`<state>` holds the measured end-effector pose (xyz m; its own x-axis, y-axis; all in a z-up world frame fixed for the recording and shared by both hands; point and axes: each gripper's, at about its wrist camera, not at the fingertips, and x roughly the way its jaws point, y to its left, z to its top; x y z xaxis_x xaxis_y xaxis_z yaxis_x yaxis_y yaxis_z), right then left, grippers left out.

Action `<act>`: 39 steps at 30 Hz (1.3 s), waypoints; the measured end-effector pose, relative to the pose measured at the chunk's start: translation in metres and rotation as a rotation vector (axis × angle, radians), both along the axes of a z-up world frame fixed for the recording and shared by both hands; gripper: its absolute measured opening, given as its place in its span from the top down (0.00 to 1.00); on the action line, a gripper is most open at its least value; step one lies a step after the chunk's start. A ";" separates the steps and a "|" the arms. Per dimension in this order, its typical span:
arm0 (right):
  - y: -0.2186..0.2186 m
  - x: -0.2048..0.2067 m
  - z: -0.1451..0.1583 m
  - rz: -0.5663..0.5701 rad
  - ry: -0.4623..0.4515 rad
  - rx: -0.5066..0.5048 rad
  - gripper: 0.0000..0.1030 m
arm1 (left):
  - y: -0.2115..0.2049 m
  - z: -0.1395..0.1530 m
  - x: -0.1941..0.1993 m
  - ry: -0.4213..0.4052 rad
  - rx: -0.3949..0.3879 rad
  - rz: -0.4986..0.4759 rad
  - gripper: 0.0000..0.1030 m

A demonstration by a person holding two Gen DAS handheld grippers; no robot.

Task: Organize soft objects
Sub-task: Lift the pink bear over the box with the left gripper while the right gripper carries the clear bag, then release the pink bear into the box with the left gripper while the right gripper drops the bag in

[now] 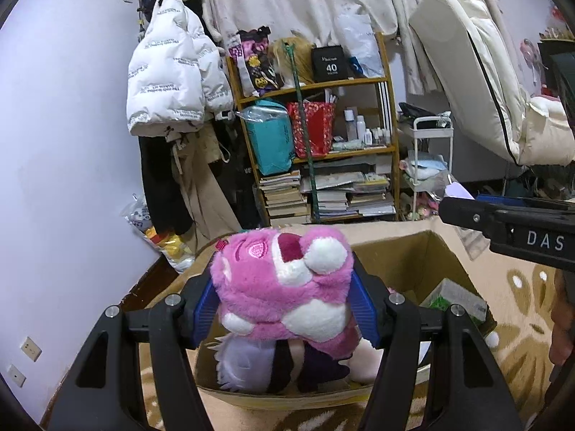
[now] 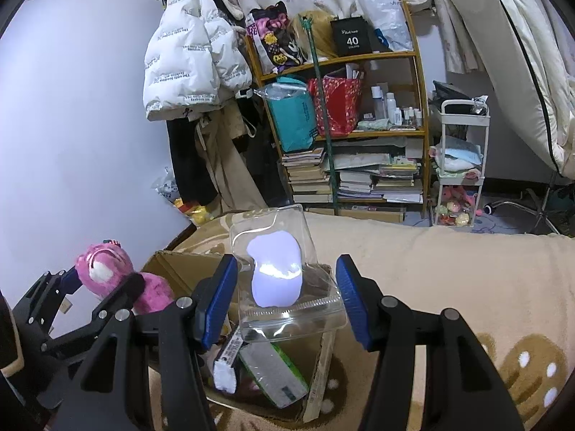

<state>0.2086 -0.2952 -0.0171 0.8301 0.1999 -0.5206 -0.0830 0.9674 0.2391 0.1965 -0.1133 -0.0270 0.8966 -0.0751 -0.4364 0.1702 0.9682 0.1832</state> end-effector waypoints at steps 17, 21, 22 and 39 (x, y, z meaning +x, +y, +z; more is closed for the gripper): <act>0.003 0.013 -0.025 0.042 0.053 0.050 0.40 | 0.001 -0.024 0.012 0.086 -0.021 0.002 0.22; 0.003 0.009 -0.027 0.037 0.061 0.055 0.40 | 0.001 -0.024 0.009 0.101 -0.017 0.005 0.14; 0.003 0.008 -0.027 0.037 0.063 0.054 0.39 | 0.002 -0.024 0.008 0.103 -0.020 0.005 0.12; 0.001 -0.044 0.007 0.027 0.020 0.026 0.10 | 0.028 0.001 -0.036 0.106 -0.005 0.055 0.05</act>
